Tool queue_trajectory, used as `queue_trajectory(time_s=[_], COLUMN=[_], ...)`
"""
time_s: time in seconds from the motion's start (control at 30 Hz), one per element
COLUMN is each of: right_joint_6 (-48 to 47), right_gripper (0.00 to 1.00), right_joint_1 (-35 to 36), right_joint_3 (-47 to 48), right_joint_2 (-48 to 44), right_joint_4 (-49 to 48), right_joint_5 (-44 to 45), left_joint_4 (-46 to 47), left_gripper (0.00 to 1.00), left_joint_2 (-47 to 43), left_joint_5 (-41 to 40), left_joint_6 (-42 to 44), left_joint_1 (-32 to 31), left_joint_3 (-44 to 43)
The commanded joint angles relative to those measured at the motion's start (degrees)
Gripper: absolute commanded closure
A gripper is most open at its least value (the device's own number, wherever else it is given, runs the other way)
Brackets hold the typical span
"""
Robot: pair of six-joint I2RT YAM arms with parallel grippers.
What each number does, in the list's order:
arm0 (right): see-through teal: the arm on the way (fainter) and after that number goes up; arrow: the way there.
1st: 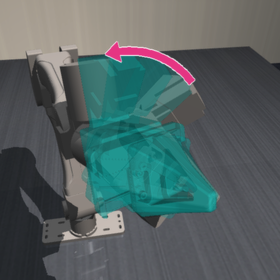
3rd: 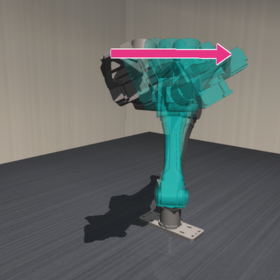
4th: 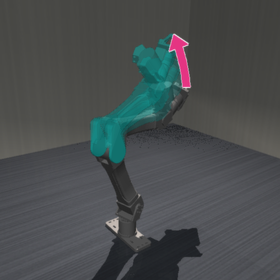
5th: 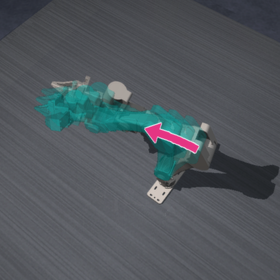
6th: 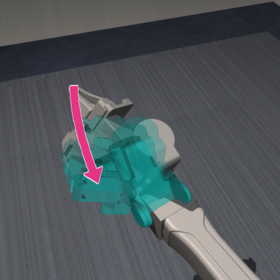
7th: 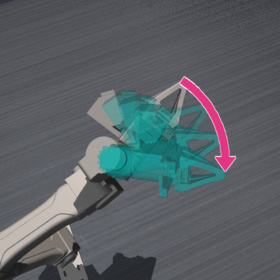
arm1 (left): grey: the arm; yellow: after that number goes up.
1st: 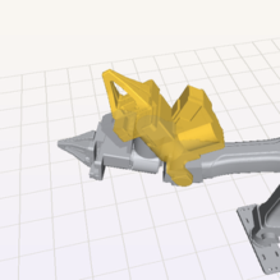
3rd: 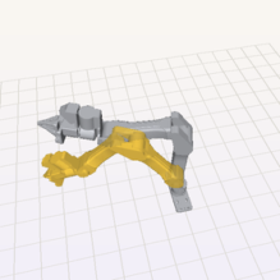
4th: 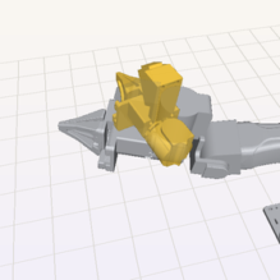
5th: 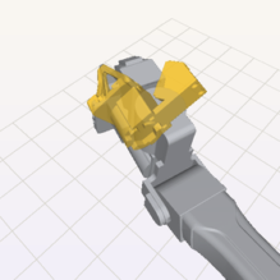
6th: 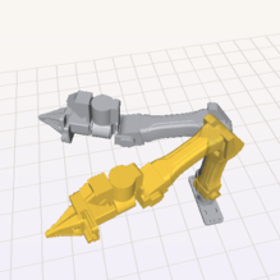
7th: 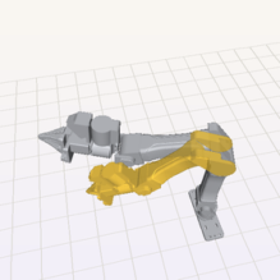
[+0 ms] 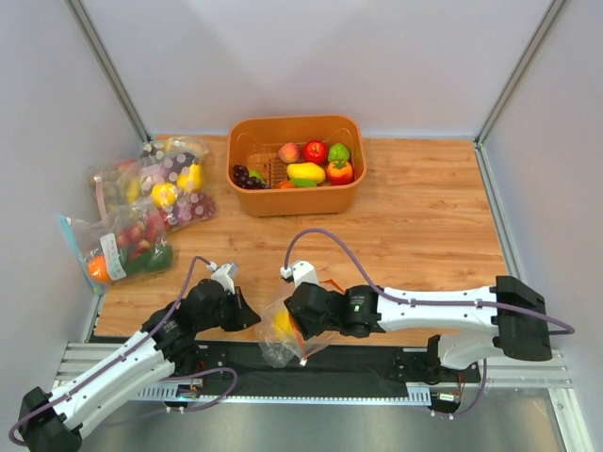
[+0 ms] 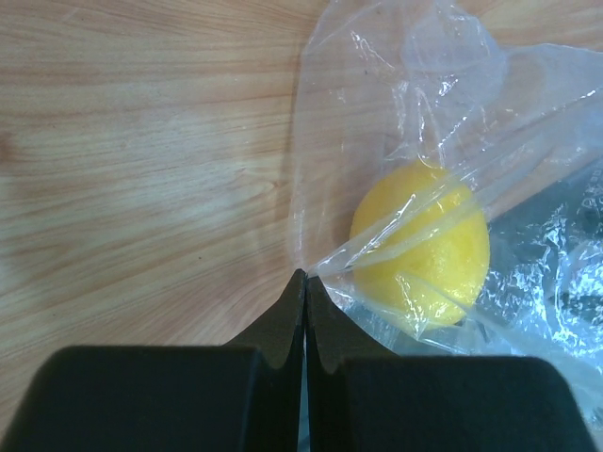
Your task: Open the zip-top bag and remove the fake food
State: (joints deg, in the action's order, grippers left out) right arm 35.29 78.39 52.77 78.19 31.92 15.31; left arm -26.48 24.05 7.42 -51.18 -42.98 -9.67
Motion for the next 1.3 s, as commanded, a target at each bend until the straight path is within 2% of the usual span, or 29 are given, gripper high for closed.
queue_trajectory(time_s=[0.0, 0.23, 0.63, 0.73, 1.0, 1.27], right_joint_6=[2.24, 6.89, 9.45, 10.41, 12.17, 8.49], right_gripper=[0.53, 0.45, 0.27, 0.23, 0.2, 0.19], right_joint_1=[2.11, 4.31, 6.07, 6.25, 6.25, 6.16], right_joint_3=[0.58, -0.13, 3.21, 2.25, 0.84, 0.84], right_joint_2=[1.87, 3.1, 10.22, 11.19, 15.85, 17.87], right_joint_4=[-6.25, -12.05, -10.39, -13.1, -17.51, -22.6], right_joint_5=[1.74, 2.35, 7.1, 7.72, 8.94, 12.11], left_joint_4=[2.31, 2.66, 3.1, 3.54, 3.89, 4.86], left_gripper=[1.0, 1.0, 1.0, 1.0, 1.0, 1.0], left_joint_2=[0.03, 0.03, 0.03, -0.06, 0.12, 0.03], left_joint_5=[0.49, 0.75, 1.28, 1.72, 2.33, 3.3], left_joint_6=[-1.03, -1.29, -1.47, -1.64, -1.73, -2.17], left_joint_1=[0.27, 0.27, 0.27, 0.27, 0.27, 0.27], left_joint_3=[0.97, 1.15, 1.15, 1.32, 1.32, 1.76])
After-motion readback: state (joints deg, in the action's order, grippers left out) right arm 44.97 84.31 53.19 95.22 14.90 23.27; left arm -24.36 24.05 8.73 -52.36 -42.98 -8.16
